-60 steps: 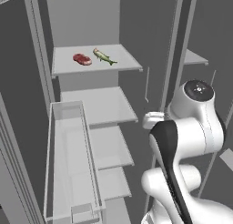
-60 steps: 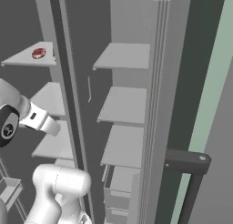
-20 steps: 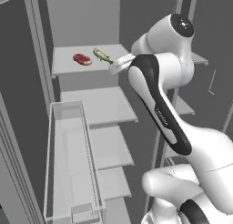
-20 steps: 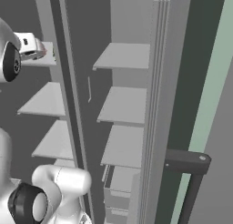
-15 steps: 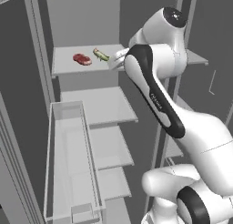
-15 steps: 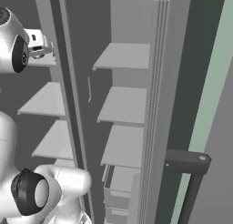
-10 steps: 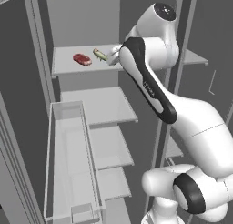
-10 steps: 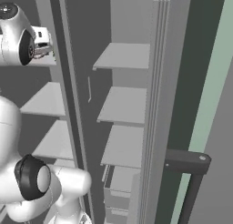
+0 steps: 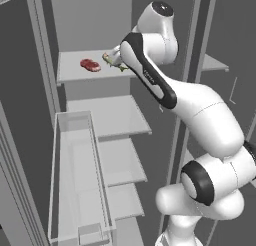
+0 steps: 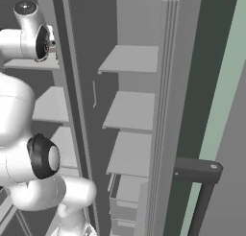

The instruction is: Gather the cucumber and lemon from the fridge and place them on a tray on the dining counter. Then gather the steak and fish from the fridge and place them on the other tray.

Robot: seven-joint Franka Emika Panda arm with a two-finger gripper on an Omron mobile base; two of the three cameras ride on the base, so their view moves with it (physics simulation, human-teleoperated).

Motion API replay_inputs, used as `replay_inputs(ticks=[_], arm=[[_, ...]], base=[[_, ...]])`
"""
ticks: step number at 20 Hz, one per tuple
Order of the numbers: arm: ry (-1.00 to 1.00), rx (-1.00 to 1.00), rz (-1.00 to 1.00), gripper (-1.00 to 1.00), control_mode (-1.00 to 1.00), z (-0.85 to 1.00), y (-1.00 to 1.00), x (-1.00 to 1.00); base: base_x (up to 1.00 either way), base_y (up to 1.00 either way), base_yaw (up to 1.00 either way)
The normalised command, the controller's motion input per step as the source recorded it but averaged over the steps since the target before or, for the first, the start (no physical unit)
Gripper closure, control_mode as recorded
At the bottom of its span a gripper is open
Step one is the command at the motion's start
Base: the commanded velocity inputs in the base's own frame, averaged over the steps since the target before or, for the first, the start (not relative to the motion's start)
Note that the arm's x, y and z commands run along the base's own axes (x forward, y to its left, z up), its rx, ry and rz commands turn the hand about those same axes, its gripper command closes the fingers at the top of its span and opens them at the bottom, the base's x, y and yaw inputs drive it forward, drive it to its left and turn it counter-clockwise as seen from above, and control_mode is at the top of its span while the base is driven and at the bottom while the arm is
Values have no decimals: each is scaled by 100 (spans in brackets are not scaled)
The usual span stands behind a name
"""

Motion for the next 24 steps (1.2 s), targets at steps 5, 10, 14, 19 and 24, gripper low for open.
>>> replay_inputs(ticks=[5,10,14,19,24], arm=[[4,-4,0,-100,-100,-22,21,60],[4,-4,0,-100,-100,-18,19,59],[6,-3,0,-100,-100,-15,7,55],[5,-2,-1,-100,-100,-11,2,53],[4,-1,-3,-100,-100,-7,3,51]], base=[[0,0,0],[0,0,0],[0,0,0],[0,0,0],[0,0,0]])
